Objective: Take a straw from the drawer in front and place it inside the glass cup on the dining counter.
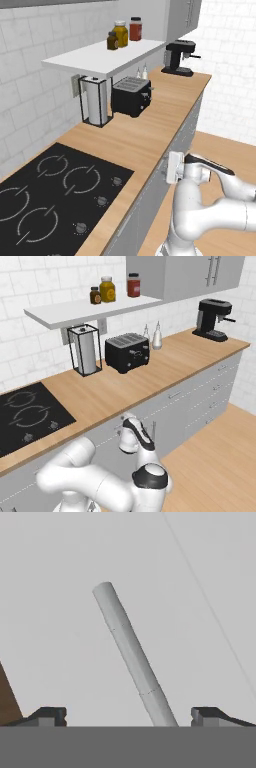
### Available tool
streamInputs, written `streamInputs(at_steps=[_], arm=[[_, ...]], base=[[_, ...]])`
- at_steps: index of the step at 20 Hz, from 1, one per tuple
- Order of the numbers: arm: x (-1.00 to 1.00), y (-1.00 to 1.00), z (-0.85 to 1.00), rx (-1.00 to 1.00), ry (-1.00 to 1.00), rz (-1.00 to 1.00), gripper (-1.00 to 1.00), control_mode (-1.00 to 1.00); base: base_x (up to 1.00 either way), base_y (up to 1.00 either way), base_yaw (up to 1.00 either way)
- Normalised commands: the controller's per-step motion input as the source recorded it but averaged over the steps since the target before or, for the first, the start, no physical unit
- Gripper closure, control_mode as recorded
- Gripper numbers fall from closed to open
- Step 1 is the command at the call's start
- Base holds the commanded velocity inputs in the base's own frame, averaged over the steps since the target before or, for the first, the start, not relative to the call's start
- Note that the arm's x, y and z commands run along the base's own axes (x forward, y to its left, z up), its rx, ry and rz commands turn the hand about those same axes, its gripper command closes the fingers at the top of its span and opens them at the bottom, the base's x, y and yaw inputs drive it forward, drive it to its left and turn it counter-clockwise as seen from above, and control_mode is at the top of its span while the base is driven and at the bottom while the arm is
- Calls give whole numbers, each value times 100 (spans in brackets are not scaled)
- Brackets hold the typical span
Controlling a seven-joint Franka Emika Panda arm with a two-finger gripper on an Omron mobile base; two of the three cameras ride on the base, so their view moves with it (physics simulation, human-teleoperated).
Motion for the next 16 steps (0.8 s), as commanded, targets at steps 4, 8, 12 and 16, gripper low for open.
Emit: streamInputs(at_steps=[4,8,12,16], arm=[[25,-21,-28,0,0,0,-100,-100],[42,0,-22,0,0,0,-100,-100],[44,0,-17,1,0,1,-100,-100],[9,10,-13,0,0,0,-100,-100]], base=[[0,0,0],[0,0,0],[0,0,0],[0,0,0]])
